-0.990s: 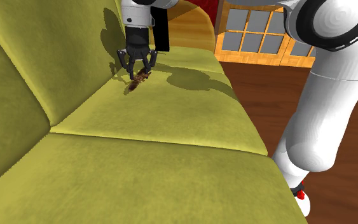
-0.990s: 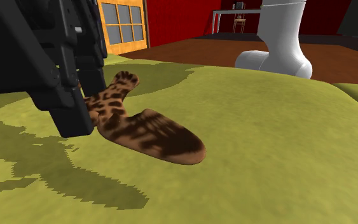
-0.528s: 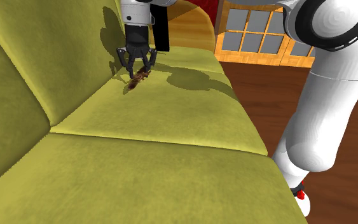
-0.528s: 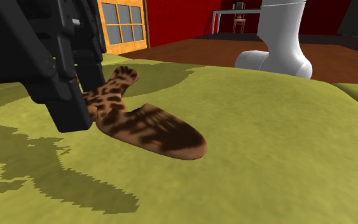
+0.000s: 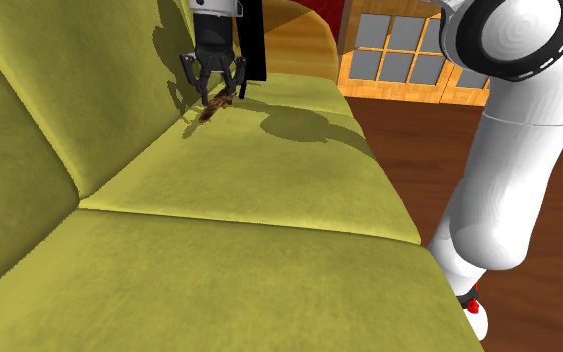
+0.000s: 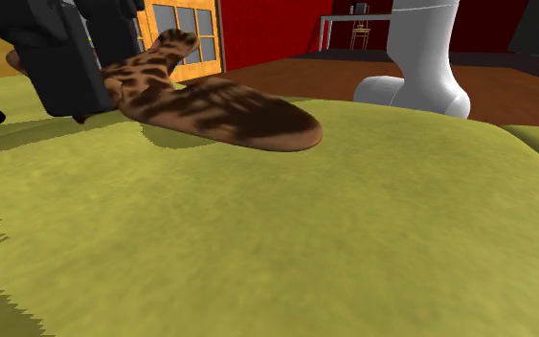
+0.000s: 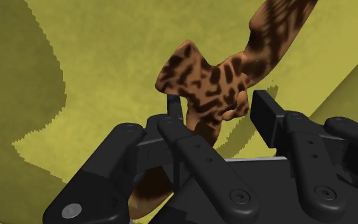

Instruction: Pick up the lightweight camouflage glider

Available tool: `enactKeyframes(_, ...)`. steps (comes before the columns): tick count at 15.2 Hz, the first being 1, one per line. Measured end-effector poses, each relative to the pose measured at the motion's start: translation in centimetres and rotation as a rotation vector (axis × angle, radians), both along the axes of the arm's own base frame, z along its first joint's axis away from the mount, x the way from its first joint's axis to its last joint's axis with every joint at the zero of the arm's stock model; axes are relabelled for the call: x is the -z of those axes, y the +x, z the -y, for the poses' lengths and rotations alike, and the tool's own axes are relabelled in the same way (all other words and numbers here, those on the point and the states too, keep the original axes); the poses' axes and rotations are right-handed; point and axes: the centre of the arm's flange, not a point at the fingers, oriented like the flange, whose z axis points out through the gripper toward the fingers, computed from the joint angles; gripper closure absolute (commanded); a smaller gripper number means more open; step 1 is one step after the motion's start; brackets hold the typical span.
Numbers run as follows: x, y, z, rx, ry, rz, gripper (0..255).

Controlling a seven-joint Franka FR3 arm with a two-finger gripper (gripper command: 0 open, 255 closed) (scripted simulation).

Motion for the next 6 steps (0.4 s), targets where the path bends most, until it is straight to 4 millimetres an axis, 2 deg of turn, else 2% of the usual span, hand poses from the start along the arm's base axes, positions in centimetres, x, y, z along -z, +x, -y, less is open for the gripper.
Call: enactKeyframes(6, -2.9, 0.0, 0.0, 0.0, 0.0, 0.0, 255)
